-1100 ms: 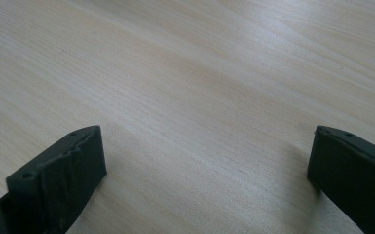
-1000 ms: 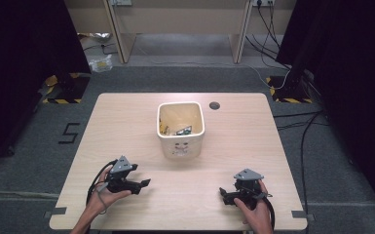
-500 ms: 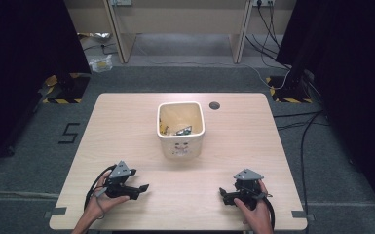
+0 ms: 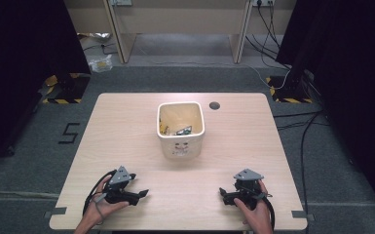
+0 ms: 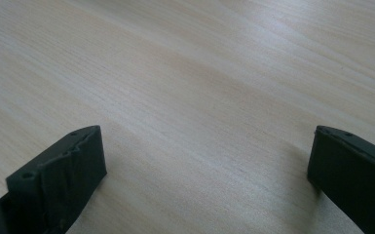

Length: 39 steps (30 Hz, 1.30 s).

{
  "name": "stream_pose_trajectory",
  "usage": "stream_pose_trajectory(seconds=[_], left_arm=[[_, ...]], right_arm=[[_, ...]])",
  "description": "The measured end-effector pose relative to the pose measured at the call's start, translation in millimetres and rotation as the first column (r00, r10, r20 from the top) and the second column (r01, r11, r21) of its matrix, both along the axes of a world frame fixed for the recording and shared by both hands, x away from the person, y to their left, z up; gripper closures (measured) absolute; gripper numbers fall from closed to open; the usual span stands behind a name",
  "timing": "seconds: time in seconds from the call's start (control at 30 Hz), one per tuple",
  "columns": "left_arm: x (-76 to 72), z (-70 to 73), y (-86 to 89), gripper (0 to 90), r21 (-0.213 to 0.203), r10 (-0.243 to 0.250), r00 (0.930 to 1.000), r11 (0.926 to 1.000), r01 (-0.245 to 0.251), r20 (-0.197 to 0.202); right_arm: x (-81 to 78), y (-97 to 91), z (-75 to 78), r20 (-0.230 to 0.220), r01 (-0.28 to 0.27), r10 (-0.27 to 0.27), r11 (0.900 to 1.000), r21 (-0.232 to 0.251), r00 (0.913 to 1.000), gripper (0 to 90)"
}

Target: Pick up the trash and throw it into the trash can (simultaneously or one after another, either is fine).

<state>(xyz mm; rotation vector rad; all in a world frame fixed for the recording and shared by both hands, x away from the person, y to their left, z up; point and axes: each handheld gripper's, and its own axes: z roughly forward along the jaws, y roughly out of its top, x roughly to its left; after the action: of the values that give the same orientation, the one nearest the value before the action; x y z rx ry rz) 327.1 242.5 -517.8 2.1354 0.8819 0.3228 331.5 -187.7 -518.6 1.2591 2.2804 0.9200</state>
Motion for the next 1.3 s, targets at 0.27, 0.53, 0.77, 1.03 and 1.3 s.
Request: stream_pose_trajectory(seconds=[0.27,0.53,0.77,1.03,1.3], left_arm=[[-5.4,-3.8,-3.2,16.6,0.044,0.001,0.9999,0.9991,-0.001,0.011],[-10.9,-5.5,-2.4,15.8,0.035,0.018,0.9996,0.9992,-0.019,0.023],[-12.3,-5.7,-2.9,14.7,0.035,0.026,0.9994,0.9990,-0.027,0.021],[-12.2,-5.8,-3.0,14.4,0.035,0.026,0.9994,0.9990,-0.027,0.022],[-12.2,-5.7,-2.9,14.4,0.035,0.025,0.9995,0.9990,-0.026,0.021]], right_arm=[[-0.2,-0.1,0.1,-0.001,-0.003,0.003,1.0000,-0.001,1.0000,0.8],[-0.5,-0.1,0.0,0.003,-0.010,0.010,0.9999,-0.006,0.9999,0.8],[-1.0,0.0,0.0,0.003,-0.010,0.010,0.9999,-0.007,0.9999,0.8],[-1.1,0.2,-0.1,0.001,-0.011,0.011,0.9999,-0.005,0.9999,0.8],[-1.1,0.2,0.0,0.001,-0.011,0.011,0.9999,-0.005,0.9999,0.8]])
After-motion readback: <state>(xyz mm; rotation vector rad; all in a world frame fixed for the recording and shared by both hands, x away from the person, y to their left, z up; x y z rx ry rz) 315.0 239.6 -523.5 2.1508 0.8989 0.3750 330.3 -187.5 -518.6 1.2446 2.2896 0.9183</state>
